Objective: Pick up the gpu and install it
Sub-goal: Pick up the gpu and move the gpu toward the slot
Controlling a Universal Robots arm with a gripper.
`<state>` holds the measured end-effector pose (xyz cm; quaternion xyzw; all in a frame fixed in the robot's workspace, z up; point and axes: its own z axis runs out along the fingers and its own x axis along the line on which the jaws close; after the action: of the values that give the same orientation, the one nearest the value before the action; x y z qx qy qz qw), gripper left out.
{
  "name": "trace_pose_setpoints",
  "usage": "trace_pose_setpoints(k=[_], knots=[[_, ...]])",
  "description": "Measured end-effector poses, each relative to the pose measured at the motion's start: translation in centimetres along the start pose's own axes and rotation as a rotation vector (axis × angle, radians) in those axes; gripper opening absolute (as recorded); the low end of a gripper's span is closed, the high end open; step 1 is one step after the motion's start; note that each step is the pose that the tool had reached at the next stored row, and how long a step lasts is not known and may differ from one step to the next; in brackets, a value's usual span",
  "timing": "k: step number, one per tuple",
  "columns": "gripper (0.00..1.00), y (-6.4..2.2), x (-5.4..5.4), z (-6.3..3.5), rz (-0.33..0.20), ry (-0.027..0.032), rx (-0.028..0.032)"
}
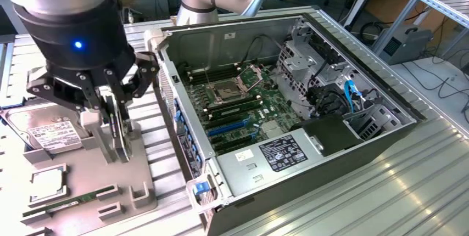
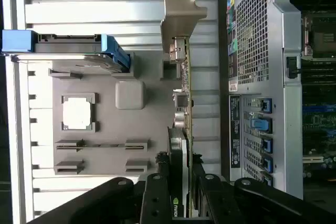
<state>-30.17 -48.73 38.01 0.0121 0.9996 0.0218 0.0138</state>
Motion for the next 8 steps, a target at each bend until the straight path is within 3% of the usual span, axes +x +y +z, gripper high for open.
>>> trace_pose_setpoints(k=[1, 5, 8], knots=[[0.27, 0.07, 0.0, -1.53, 0.000, -0.0001, -0.0001], [0.27, 0.17, -0.1, -3.91, 0.000, -0.0005, -0.0001], [0.27, 0.29, -0.2, -6.71, 0.000, -0.0006, -0.0001]])
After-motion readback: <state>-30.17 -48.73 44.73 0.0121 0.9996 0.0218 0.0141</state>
